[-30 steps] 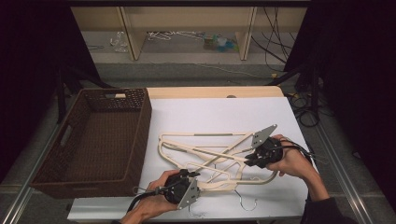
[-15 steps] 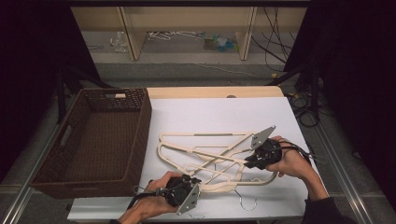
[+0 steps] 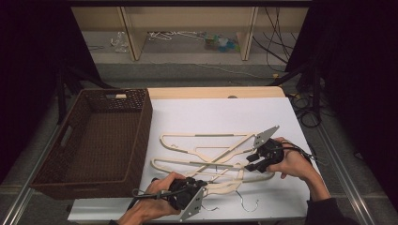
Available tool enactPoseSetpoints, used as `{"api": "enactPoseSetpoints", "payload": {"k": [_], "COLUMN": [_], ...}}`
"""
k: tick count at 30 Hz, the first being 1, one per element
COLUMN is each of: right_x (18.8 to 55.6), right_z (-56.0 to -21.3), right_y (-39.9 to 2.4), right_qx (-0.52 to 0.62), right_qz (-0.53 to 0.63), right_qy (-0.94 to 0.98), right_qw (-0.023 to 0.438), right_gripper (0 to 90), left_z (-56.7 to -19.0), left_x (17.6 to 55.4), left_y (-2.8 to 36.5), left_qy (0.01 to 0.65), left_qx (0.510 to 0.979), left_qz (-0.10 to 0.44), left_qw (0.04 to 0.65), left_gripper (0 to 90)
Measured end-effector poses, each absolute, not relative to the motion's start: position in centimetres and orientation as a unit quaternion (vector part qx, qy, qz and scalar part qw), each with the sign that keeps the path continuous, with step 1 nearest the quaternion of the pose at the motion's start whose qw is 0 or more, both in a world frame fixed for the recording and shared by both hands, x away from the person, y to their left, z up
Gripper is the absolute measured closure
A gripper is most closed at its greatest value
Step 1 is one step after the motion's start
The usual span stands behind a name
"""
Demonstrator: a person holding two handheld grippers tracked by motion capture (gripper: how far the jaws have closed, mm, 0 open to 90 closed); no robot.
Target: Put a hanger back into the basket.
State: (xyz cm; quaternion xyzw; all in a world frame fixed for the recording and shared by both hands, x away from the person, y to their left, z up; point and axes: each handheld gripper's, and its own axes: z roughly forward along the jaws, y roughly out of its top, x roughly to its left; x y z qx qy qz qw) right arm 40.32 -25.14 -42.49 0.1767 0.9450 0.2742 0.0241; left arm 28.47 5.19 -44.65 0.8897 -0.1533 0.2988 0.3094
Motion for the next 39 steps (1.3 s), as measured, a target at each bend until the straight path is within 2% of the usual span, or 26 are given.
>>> {"api": "enactPoseSetpoints", "payload": {"k": [5,7,9,10,12,17,25,33,35,39], "right_x": [40.0,40.0,40.0,40.0,39.8,39.2,38.1,37.3,37.2,36.9], "right_z": [-41.1,-40.5,-39.8,-39.4,-38.6,-36.8,-35.0,-33.9,-33.8,-33.7], "right_y": [-25.1,-25.2,-25.5,-25.7,-26.2,-27.5,-28.7,-29.1,-29.3,-29.9], "right_qx": [0.188,0.202,0.216,0.226,0.244,0.263,0.294,0.314,0.318,0.336], "right_qz": [0.295,0.304,0.318,0.329,0.347,0.376,0.419,0.465,0.47,0.481], "right_qy": [0.935,0.928,0.919,0.912,0.899,0.878,0.839,0.799,0.797,0.775], "right_qw": [0.053,0.067,0.087,0.094,0.109,0.136,0.182,0.215,0.209,0.233], "right_gripper": [51.6,49.9,47.9,47.2,45.2,38.4,34.0,28.7,27.8,24.4], "left_z": [-43.2,-42.4,-42.1,-42.6,-42.6,-41.9,-40.4,-38.4,-38.2,-37.6], "left_x": [28.9,29.4,29.5,29.1,29.0,29.2,29.6,30.5,30.6,30.7], "left_y": [5.4,5.3,5.2,5.5,5.7,6.0,6.8,8.7,8.8,9.4], "left_qy": [-0.153,-0.196,-0.21,-0.16,-0.126,-0.108,-0.063,0.012,0.016,0.029], "left_qx": [0.874,0.866,0.86,0.871,0.877,0.879,0.881,0.871,0.873,0.872], "left_qz": [0.318,0.324,0.334,0.319,0.311,0.306,0.297,0.28,0.271,0.256], "left_qw": [0.333,0.327,0.324,0.338,0.343,0.349,0.362,0.403,0.405,0.416], "left_gripper": [85.0,85.4,85.4,85.4,85.4,85.5,85.5,85.5,85.5,85.5]}}
